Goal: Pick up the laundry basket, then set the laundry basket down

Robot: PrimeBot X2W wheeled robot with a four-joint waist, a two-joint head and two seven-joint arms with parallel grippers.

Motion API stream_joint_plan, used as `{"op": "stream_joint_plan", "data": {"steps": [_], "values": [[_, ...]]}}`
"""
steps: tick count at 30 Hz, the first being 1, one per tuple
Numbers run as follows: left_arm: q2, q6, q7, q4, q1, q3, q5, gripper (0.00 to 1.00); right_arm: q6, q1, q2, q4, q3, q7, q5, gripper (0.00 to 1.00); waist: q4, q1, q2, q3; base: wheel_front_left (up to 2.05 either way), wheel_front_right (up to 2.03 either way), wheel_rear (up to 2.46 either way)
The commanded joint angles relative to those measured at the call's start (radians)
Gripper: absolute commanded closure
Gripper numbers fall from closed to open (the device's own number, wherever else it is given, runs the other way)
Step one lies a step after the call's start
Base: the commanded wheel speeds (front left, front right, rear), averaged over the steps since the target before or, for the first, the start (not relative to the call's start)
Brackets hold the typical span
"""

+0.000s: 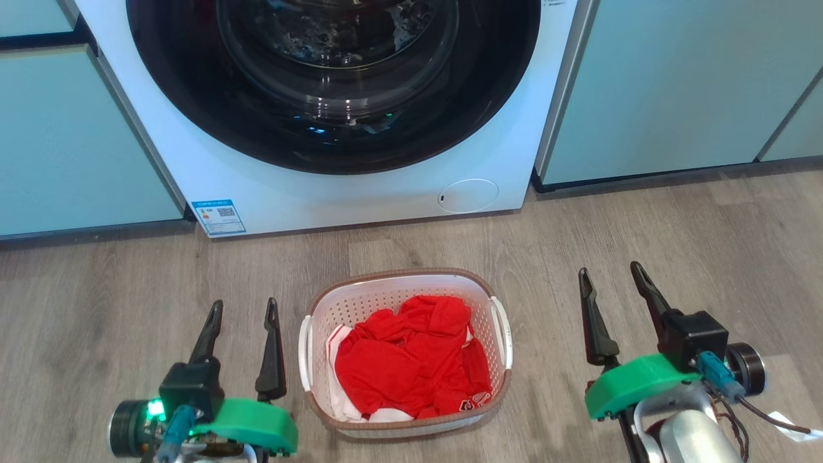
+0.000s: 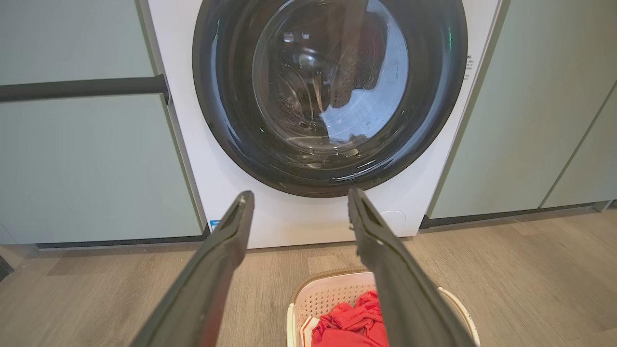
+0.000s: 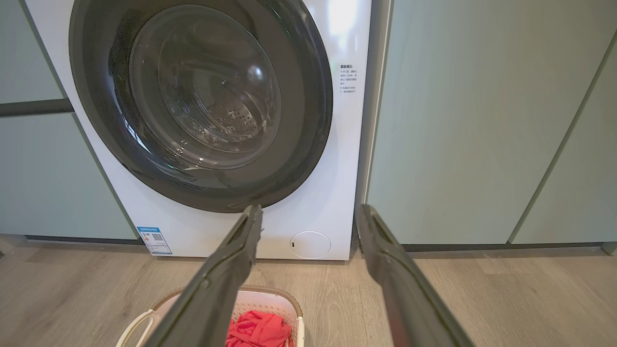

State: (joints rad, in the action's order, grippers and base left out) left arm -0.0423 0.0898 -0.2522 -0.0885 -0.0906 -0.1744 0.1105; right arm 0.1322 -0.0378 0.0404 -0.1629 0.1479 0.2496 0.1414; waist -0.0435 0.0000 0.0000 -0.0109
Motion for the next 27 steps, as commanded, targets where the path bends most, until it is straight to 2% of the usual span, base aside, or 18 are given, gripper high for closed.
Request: {"op": "stream_joint_plan", "data": {"steps": [1, 27], "values": [[-0.008, 0.004, -0.010, 0.027, 0.029, 0.039, 0.007, 0.00, -0.002, -0.043, 0.010, 0.031, 0.020, 0.012, -0.001, 0.00, 0.001, 0.0000, 0.0000, 0.000, 0.00, 0.00, 0.00], [-0.008, -0.001, -0.010, 0.025, 0.041, 0.039, 0.008, 0.00, -0.002, -0.049, 0.010, 0.024, 0.011, 0.012, 0.002, 0.00, 0.003, 0.0000, 0.0000, -0.033, 0.00, 0.00, 0.00]]}}
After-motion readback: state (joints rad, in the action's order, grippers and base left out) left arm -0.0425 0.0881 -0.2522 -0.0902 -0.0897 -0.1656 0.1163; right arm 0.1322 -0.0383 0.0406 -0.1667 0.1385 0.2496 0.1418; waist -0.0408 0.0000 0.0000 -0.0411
